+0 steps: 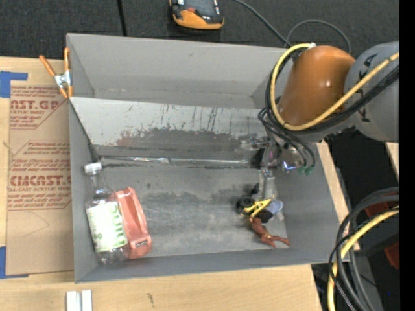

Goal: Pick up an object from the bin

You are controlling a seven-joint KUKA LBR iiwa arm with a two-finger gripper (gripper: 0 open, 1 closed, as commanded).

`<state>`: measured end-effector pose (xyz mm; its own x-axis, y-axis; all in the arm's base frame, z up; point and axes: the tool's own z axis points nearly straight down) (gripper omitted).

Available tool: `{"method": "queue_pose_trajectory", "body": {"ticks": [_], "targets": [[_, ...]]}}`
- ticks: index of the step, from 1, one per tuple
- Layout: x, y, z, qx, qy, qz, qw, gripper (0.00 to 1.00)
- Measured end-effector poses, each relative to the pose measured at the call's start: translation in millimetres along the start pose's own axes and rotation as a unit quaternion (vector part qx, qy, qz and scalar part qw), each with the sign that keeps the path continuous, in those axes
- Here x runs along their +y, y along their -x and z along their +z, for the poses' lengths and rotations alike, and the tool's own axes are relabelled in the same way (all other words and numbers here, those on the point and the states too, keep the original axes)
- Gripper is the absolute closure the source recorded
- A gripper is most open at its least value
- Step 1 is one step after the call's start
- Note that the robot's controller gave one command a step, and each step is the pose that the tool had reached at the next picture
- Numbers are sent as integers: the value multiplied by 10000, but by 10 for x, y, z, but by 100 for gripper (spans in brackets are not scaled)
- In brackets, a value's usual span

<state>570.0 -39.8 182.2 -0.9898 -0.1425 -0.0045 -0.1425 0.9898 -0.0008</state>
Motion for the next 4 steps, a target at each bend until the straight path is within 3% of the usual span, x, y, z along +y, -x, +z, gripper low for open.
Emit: {"method": "queue_pose_trajectory", "body": {"ticks": [1, 2, 3, 4], "targets": [[-432, -288, 226, 18, 4, -1015, 9948, 0], [-575, -280, 376, 10, 8, -2275, 9738, 0], [-599, -207, 1010, 2, 5, -3995, 9167, 0], [-612, -126, 1133, 9, 20, -4390, 8985, 100]]}}
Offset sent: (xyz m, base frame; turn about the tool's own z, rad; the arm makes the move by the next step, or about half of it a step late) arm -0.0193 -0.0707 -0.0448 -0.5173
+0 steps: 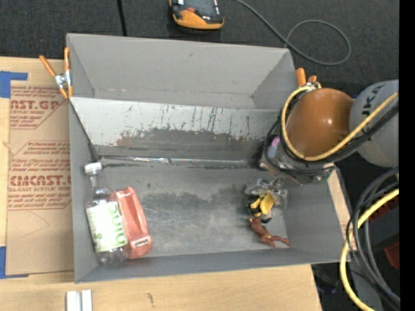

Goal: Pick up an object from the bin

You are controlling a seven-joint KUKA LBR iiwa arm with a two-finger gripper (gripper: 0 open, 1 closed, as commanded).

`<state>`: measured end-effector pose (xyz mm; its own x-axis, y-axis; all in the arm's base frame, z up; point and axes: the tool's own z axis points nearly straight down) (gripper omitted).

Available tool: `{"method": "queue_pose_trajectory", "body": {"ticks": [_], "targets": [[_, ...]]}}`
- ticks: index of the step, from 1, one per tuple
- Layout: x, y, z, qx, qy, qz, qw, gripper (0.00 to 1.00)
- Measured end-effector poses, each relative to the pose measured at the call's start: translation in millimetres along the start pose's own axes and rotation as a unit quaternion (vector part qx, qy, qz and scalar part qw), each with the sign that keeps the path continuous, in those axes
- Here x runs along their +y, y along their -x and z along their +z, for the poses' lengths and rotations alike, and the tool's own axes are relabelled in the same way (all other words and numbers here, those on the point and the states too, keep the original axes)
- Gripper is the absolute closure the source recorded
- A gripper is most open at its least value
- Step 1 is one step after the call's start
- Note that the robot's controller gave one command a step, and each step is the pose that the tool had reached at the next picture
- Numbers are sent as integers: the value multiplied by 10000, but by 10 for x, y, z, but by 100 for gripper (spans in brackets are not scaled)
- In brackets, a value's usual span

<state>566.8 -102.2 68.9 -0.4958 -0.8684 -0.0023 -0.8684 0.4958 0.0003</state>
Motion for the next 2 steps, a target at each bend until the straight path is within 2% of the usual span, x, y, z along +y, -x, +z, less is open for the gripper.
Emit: {"method": "queue_pose_trajectory", "body": {"ticks": [2], "targets": [[8, 0, -48, 6, 17, 1, 10000, 100]]}}
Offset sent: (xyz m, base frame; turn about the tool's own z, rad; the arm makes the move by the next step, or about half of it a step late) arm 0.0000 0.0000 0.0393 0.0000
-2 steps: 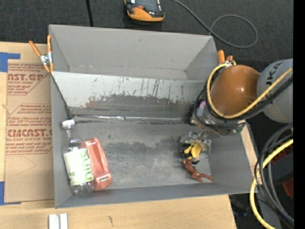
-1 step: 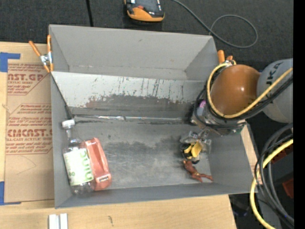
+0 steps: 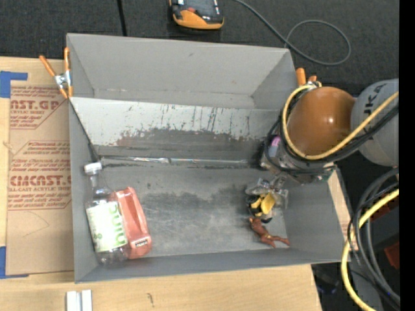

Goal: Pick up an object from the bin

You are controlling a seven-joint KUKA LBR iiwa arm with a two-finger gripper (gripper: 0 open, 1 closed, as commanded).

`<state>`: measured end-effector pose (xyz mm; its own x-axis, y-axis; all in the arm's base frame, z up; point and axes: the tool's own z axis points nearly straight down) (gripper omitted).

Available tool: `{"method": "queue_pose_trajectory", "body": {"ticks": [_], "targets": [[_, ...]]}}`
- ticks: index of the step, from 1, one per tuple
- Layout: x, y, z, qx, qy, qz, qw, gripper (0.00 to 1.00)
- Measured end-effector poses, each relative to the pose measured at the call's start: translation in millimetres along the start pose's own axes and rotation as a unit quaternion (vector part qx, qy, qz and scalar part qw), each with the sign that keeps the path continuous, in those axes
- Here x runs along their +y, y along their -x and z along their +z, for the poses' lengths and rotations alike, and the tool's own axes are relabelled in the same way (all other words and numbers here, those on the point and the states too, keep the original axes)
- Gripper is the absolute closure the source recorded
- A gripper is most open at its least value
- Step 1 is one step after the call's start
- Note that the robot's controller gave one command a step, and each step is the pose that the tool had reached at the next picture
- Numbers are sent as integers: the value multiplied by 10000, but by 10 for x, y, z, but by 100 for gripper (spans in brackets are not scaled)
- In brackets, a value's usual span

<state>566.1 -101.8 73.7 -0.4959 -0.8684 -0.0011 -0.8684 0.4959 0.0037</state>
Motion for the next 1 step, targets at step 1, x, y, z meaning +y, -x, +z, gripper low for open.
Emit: {"method": "queue_pose_trajectory", "body": {"ticks": [1], "targets": [[-2, 8, -108, -2, -9, 0, 10000, 100]]}}
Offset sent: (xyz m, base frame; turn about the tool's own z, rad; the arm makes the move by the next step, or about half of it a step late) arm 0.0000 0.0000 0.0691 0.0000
